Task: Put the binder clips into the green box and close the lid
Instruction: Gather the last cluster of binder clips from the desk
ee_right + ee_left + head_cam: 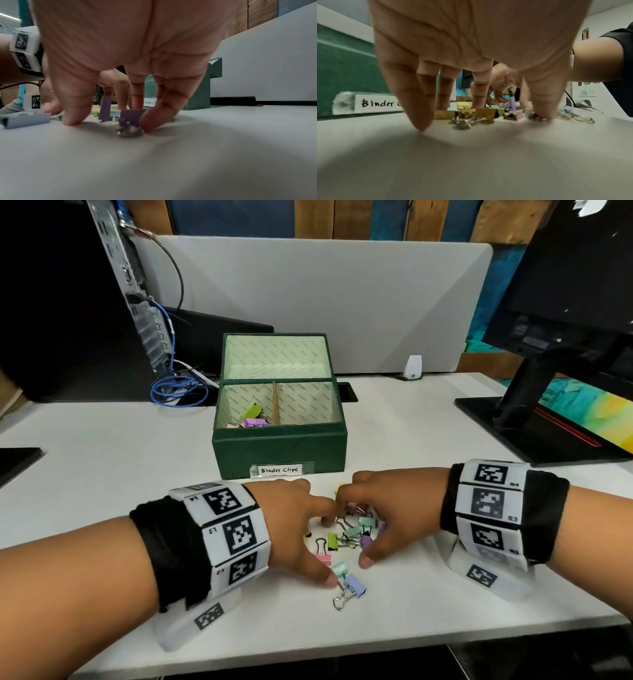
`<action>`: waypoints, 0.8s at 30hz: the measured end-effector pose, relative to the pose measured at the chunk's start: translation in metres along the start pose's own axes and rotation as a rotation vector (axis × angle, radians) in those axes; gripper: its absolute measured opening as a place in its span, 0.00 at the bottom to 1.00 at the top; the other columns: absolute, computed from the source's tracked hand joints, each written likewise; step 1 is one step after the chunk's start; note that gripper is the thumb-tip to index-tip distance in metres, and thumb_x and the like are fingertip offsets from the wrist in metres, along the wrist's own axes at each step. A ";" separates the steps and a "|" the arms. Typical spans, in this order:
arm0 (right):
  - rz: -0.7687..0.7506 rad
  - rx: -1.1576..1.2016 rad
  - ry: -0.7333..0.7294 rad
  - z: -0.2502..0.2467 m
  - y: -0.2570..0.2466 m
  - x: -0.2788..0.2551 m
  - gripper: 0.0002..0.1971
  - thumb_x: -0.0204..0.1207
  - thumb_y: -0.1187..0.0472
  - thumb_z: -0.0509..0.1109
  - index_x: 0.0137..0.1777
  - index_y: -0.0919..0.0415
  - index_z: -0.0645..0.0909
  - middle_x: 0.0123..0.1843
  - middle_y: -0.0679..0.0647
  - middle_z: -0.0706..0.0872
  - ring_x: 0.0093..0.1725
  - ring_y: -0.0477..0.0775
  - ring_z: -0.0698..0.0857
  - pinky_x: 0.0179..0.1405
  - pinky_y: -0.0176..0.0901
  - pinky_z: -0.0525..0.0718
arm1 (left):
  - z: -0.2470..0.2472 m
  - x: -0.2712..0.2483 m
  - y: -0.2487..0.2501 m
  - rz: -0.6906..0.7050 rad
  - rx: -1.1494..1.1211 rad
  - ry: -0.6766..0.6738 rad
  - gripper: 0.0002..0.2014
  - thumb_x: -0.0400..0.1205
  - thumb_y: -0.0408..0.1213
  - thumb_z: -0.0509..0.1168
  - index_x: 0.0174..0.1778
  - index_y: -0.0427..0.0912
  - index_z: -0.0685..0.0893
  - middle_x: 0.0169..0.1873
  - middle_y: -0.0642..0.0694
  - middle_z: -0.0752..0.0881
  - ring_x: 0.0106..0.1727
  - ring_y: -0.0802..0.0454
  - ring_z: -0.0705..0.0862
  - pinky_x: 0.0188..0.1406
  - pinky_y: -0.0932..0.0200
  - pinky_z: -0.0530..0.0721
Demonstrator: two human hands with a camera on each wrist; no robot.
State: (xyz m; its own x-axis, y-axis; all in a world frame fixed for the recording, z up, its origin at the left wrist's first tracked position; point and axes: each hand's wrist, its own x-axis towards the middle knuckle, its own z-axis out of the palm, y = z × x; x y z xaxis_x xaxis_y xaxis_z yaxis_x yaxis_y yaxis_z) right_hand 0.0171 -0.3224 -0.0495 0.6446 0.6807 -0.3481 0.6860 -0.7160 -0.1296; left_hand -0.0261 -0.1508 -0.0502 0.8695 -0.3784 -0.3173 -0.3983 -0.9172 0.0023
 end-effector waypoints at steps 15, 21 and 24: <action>-0.002 0.093 0.029 -0.003 0.001 0.000 0.21 0.67 0.45 0.74 0.59 0.43 0.75 0.58 0.50 0.76 0.55 0.52 0.78 0.59 0.50 0.80 | 0.000 0.010 -0.008 0.023 -0.037 0.071 0.18 0.76 0.49 0.67 0.61 0.57 0.75 0.56 0.52 0.79 0.51 0.53 0.77 0.52 0.60 0.77; -0.022 0.100 0.008 -0.004 -0.002 -0.002 0.26 0.66 0.38 0.73 0.63 0.40 0.73 0.59 0.48 0.74 0.60 0.50 0.77 0.64 0.48 0.77 | 0.000 0.009 -0.008 -0.025 -0.019 0.095 0.19 0.75 0.49 0.64 0.63 0.59 0.73 0.55 0.51 0.78 0.56 0.50 0.79 0.53 0.56 0.80; -0.019 0.110 0.018 -0.003 0.000 -0.001 0.25 0.65 0.37 0.72 0.60 0.42 0.72 0.55 0.45 0.73 0.56 0.49 0.77 0.61 0.48 0.78 | 0.001 0.007 -0.008 -0.024 -0.054 0.073 0.22 0.73 0.57 0.64 0.63 0.63 0.73 0.55 0.52 0.78 0.58 0.51 0.79 0.58 0.54 0.80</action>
State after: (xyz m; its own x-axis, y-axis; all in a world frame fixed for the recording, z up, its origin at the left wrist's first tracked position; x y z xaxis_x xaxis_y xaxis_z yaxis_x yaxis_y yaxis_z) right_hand 0.0174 -0.3221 -0.0464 0.6380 0.6965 -0.3283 0.6579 -0.7147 -0.2375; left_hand -0.0170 -0.1456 -0.0531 0.8985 -0.3625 -0.2477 -0.3626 -0.9308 0.0471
